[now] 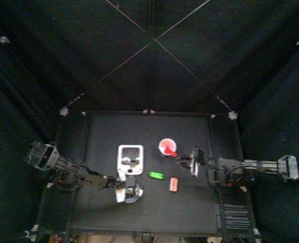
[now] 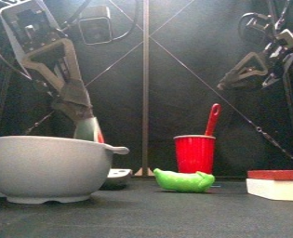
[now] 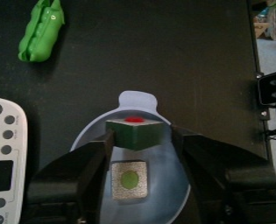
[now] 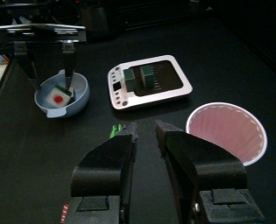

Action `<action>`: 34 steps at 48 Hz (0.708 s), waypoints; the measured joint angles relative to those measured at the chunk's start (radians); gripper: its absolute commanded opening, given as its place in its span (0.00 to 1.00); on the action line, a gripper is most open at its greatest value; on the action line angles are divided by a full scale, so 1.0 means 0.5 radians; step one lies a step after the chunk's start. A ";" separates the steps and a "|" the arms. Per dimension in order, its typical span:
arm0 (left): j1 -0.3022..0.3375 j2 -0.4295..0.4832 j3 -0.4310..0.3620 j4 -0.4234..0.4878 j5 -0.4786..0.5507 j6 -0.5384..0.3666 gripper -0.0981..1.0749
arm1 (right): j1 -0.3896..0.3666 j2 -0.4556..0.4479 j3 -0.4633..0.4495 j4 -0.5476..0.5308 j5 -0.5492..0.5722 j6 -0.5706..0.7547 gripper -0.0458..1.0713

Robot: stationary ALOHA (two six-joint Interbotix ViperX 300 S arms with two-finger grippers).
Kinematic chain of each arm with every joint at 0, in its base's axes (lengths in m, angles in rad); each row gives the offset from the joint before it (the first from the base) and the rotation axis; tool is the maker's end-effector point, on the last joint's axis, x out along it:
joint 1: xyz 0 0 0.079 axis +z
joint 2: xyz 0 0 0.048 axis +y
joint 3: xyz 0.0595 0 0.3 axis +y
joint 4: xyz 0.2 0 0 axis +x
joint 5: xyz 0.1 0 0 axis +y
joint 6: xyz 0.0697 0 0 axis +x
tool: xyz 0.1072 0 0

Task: Place sushi piece in bowl

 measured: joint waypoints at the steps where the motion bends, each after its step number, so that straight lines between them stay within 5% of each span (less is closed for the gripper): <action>1: 0.000 -0.003 0.000 0.000 0.000 0.000 0.91 | 0.000 0.003 0.000 0.003 0.000 0.000 0.63; 34: 0.046 0.000 -0.021 -0.018 -0.129 -0.003 0.91 | 0.000 0.003 0.000 0.000 0.000 0.000 0.63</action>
